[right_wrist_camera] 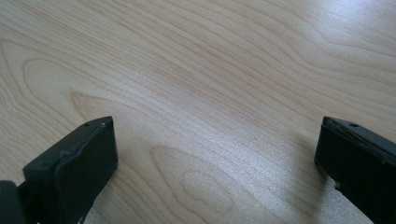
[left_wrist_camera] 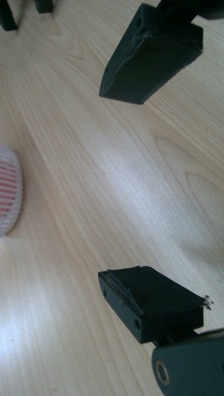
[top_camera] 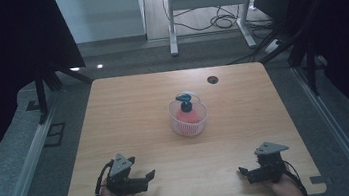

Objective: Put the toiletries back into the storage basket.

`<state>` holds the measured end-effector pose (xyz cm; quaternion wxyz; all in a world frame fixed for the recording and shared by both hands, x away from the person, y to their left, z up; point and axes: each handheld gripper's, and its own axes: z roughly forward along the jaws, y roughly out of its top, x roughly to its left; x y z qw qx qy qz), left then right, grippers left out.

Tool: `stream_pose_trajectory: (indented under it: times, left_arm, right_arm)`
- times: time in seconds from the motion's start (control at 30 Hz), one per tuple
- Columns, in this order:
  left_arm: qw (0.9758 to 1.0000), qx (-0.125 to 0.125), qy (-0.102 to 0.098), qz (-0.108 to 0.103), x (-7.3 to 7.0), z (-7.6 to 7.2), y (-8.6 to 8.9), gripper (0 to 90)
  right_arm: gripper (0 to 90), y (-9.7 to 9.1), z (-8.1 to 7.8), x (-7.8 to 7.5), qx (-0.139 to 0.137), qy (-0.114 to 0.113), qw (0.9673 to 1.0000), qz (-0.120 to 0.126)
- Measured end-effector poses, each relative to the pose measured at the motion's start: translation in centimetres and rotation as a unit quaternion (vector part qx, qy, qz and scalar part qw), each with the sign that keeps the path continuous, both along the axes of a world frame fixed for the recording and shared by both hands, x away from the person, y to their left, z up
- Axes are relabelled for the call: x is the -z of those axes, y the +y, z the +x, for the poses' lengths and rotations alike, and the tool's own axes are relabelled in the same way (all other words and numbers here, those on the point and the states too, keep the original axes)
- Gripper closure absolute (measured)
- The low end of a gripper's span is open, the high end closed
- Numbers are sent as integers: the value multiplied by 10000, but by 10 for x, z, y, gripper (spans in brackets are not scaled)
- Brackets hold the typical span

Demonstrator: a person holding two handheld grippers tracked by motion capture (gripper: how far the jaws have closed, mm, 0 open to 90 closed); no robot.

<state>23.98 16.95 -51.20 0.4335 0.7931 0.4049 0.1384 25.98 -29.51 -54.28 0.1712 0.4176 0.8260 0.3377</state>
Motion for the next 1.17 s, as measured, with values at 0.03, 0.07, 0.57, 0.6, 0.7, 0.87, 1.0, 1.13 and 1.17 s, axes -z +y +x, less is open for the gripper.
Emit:
stream_pose_trajectory:
  times: [0.03,0.07,0.57,0.6,0.7,0.87,1.0,1.13,1.17]
  left_arm:
    - [10000,14,5,34,1,0,0,112]
    - [10000,23,24,63,3,0,-1,112]
    - [9974,240,288,611,20,-1,-16,112]
    - [9971,254,301,656,21,-1,-18,112]
    - [9955,316,343,820,24,-1,-22,112]
    - [9931,356,410,1042,30,-1,-27,111]
    - [9937,334,396,992,31,-1,-26,106]
    - [9942,337,355,958,32,0,-25,103]
    - [9942,345,347,958,32,0,-25,103]
  right_arm:
    - [0,0,0,0,1,-1,10000,1]
    - [0,0,0,0,1,0,10000,1]
    - [0,0,0,0,5,0,10000,2]
    - [0,0,0,0,6,1,10000,2]
    - [0,0,0,0,6,1,10000,3]
    - [0,0,0,0,5,1,10000,3]
    - [0,0,0,0,5,1,10000,3]
    - [0,0,0,0,5,0,10000,4]
    - [0,0,0,0,5,2,10000,8]
